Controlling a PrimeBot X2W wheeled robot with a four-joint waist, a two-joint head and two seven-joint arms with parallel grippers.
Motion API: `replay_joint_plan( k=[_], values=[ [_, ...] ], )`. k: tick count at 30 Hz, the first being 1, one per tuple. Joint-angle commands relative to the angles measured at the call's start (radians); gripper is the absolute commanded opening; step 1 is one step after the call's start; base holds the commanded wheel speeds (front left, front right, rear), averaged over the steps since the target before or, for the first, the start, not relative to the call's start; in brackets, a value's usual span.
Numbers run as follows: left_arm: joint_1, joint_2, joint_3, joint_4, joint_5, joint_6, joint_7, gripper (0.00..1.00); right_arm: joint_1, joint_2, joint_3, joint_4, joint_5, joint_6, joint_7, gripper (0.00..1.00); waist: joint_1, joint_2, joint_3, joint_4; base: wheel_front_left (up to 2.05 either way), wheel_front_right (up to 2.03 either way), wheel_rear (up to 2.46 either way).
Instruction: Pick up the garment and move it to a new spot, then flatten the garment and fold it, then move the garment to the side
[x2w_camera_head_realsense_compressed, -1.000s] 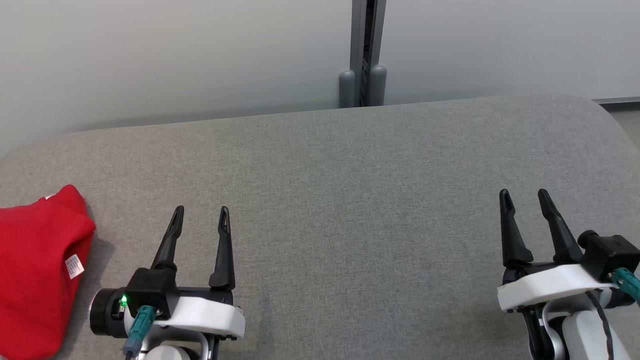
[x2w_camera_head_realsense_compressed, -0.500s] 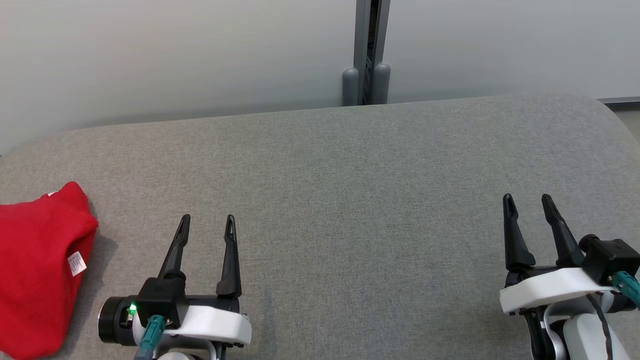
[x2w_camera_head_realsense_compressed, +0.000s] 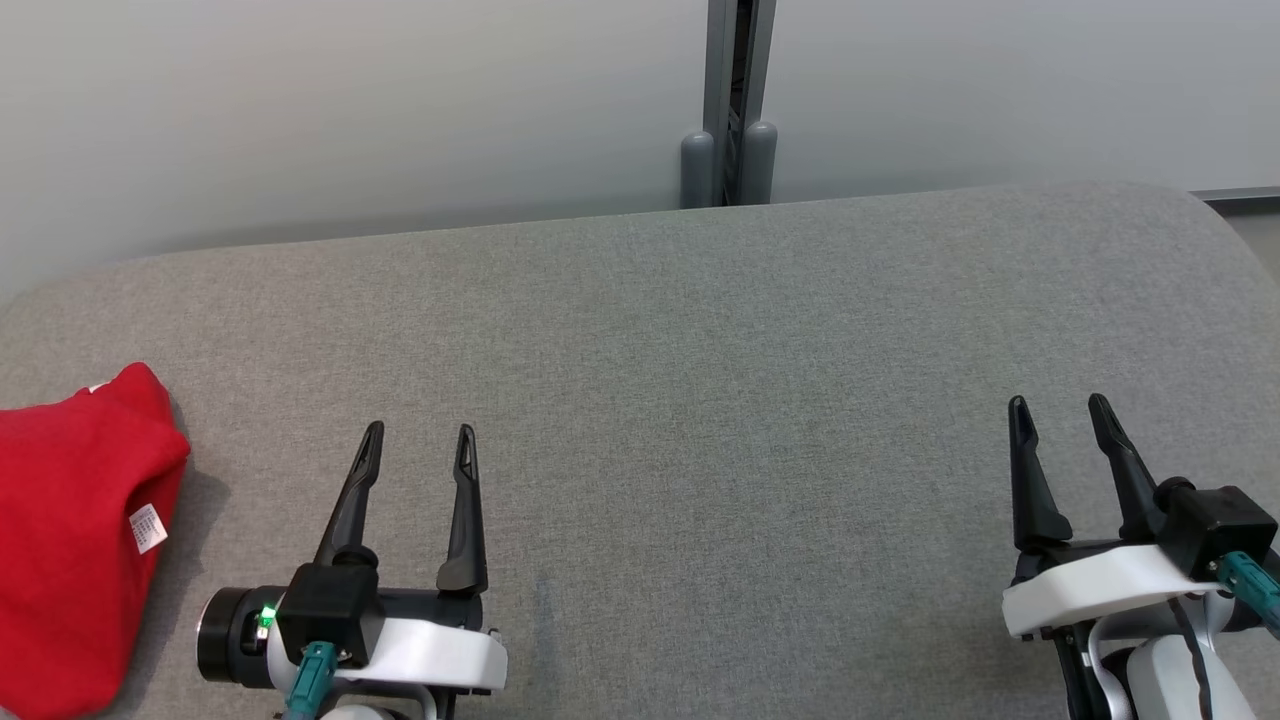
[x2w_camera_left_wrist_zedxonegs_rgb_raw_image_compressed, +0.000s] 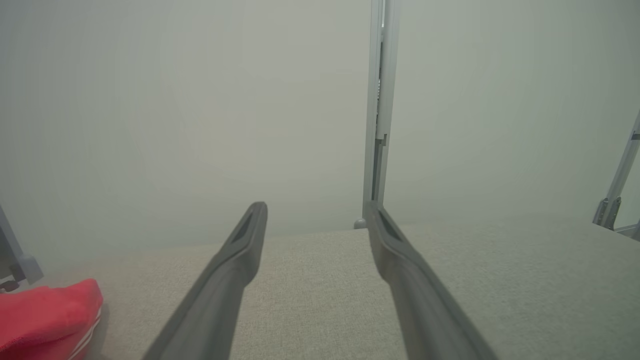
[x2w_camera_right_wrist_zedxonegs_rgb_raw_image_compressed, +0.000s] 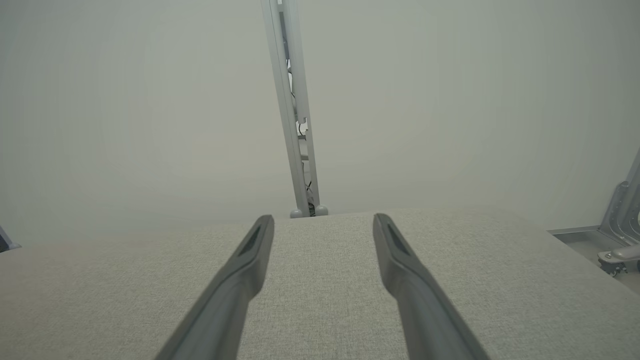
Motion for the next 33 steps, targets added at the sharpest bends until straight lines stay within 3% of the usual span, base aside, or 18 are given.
replay_joint_plan(
  k=[1, 23, 33],
  values=[
    [0.008, 0.002, -0.003, -0.005, 0.006, 0.001, -0.005, 1.00, 0.010, -0.006, -0.002, 0.004, -0.013, 0.002, -0.011, 1.00, 0.0000, 0.0000, 0.000, 0.000, 0.00, 0.00, 0.00],
    [0.001, 0.002, -0.005, 0.008, -0.036, 0.003, -0.005, 1.00, 0.015, -0.005, 0.016, -0.003, 0.006, 0.002, -0.008, 1.00, 0.0000, 0.0000, -0.007, 0.033, 0.00, 0.00, 0.00],
    [0.006, 0.002, 0.017, 0.016, -0.033, 0.002, -0.005, 1.00, 0.024, -0.005, 0.052, -0.006, 0.018, 0.002, -0.008, 1.00, 0.0000, 0.0000, -0.003, 0.171, 0.00, 0.00, 0.00]
  ],
)
